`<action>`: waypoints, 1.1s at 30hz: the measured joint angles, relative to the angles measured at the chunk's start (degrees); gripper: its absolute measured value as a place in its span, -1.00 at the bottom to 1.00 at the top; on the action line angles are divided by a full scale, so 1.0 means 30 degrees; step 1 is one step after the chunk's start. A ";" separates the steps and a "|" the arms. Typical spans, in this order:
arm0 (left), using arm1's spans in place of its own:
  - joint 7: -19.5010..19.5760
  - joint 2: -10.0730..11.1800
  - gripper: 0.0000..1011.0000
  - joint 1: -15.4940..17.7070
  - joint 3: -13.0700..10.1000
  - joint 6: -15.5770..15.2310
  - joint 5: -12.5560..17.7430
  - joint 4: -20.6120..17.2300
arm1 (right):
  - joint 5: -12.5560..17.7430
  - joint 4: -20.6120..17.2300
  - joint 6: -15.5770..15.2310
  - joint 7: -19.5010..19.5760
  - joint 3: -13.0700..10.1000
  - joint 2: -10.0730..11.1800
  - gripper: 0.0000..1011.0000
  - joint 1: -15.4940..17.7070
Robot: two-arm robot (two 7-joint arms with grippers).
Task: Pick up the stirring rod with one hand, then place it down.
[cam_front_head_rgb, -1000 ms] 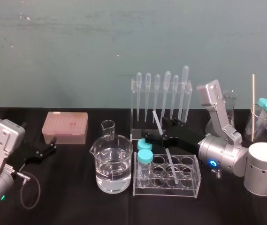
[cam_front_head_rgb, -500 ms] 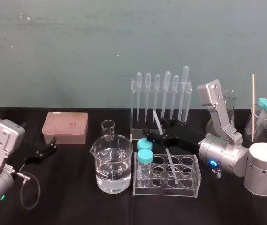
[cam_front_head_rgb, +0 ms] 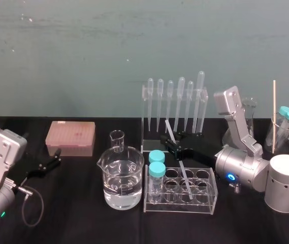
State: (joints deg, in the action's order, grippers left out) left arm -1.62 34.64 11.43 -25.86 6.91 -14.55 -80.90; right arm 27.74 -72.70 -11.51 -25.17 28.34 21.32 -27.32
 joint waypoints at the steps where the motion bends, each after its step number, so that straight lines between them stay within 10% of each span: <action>1: 0.0001 0.0000 0.98 0.0001 -0.0001 0.0000 0.0000 0.0000 | 0.0001 0.0000 0.0001 -0.0001 0.0000 0.0002 -0.35 0.0000; 14: 0.0000 0.0000 0.98 0.0000 -0.0001 -0.0001 0.0001 0.0000 | -0.0025 -0.0009 0.0034 -0.0008 -0.0001 0.0006 -0.86 0.0009; 33: -0.0001 0.0000 0.98 0.0000 0.0000 -0.0001 0.0000 0.0000 | -0.0901 -0.4182 0.6320 -0.0224 -0.2304 0.1015 -0.86 0.3758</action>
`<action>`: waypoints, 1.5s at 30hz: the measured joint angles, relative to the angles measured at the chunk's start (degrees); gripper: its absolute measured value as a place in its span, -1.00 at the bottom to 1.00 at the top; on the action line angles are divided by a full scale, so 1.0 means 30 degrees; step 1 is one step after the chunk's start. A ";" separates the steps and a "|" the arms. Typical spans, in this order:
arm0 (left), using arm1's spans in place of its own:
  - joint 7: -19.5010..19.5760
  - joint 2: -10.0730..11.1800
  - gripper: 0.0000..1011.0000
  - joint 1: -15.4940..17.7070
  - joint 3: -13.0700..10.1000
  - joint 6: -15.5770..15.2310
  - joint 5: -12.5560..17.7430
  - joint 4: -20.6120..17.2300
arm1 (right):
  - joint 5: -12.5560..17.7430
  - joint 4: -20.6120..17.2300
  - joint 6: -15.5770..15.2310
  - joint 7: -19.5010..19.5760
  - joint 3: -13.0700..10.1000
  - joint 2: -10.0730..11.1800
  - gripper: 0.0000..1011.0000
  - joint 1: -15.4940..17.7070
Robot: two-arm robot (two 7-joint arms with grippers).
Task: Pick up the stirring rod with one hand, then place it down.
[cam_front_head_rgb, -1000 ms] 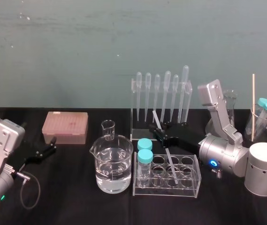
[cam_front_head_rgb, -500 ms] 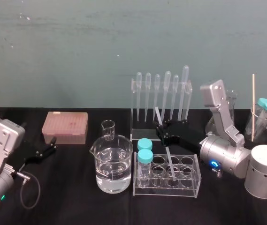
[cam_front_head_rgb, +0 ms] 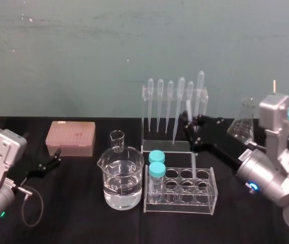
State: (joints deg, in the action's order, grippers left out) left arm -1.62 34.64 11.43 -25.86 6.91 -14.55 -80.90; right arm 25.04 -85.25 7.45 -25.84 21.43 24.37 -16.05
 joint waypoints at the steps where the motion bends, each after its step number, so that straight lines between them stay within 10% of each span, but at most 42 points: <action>1: 0.0001 0.0000 0.98 0.0000 -0.0001 0.0000 0.0000 0.0000 | 0.0010 -0.0191 0.0189 0.0000 -0.0156 0.0027 -0.86 0.0104; 17: 0.0001 0.0000 0.98 0.0000 -0.0001 0.0000 0.0000 0.0000 | 0.1441 -0.2771 0.1116 -0.0869 -0.2305 0.0266 -0.86 0.0157; 45: 0.0001 0.0000 0.98 0.0001 -0.0001 0.0000 0.0001 0.0000 | 0.1736 -0.2985 0.0892 -0.1055 -0.2464 0.0667 -0.86 0.0396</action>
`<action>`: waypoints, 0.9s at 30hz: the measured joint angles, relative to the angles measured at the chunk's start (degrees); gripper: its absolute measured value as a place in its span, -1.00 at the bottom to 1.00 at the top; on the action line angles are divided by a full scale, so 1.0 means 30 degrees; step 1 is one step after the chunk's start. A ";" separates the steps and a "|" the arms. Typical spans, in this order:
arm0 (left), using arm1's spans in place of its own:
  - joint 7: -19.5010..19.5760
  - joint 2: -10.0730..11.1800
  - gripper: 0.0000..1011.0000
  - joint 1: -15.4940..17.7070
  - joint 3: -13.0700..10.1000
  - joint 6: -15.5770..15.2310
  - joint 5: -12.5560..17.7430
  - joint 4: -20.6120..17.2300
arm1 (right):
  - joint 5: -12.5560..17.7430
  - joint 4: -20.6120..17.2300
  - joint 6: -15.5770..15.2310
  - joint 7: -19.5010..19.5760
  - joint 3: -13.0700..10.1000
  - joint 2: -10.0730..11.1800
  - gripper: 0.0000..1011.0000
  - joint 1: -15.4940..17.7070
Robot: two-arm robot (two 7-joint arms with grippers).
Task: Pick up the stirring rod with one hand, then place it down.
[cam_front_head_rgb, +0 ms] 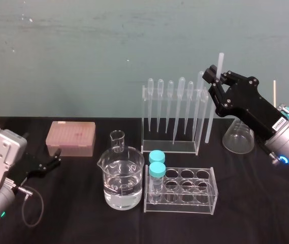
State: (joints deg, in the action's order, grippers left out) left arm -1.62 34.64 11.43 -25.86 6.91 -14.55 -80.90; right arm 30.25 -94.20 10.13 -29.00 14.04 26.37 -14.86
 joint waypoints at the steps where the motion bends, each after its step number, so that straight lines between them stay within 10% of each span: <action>1: 0.0000 -0.0001 0.98 -0.0002 0.0000 0.0000 -0.0001 0.0000 | 0.0008 0.0002 0.0000 -0.0005 0.0003 0.0002 -0.86 0.0000; 27: 0.0000 0.0000 0.98 0.0000 0.0000 0.0001 0.0000 0.0000 | 0.0075 0.0027 0.0023 -0.0103 0.0072 0.0110 -0.86 -0.0028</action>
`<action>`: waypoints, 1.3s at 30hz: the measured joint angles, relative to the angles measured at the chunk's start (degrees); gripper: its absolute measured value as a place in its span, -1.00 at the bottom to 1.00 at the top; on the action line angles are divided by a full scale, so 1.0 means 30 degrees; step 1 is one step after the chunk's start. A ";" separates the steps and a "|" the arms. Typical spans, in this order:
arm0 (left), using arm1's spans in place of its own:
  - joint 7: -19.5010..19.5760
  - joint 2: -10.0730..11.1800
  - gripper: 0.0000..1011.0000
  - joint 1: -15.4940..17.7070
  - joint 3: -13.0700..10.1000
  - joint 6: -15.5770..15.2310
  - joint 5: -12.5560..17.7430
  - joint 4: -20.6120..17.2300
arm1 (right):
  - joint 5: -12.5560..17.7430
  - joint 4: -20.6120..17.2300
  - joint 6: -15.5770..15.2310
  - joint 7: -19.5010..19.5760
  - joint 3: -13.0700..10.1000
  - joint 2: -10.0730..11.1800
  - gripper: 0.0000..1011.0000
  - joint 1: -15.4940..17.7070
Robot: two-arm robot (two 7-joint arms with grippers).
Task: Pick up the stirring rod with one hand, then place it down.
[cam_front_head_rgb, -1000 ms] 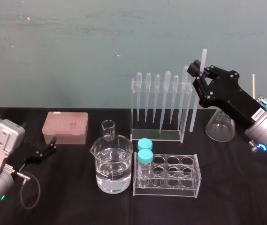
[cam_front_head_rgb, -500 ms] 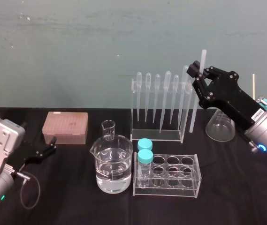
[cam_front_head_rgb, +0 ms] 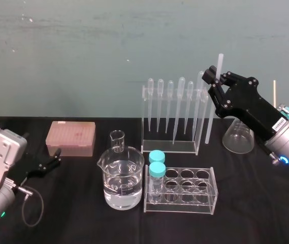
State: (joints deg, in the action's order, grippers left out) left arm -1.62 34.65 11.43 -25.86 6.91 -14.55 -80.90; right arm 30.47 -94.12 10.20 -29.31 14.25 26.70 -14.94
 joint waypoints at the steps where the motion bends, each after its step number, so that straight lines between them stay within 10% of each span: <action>1: 0.0000 0.0000 0.98 -0.0001 0.0000 0.0000 -0.0001 0.0000 | 0.0001 -0.0016 -0.0001 -0.0006 0.0000 0.0017 -0.86 0.0004; 39: 0.0000 0.0000 0.98 -0.0001 0.0000 -0.0001 0.0000 -0.0001 | 0.0309 0.1145 -0.0163 -0.0666 0.0441 0.0136 -0.86 -0.0075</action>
State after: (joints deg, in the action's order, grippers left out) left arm -1.62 34.64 11.43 -25.86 6.91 -14.55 -80.90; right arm 31.40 -90.68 9.71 -31.31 15.57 27.11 -15.17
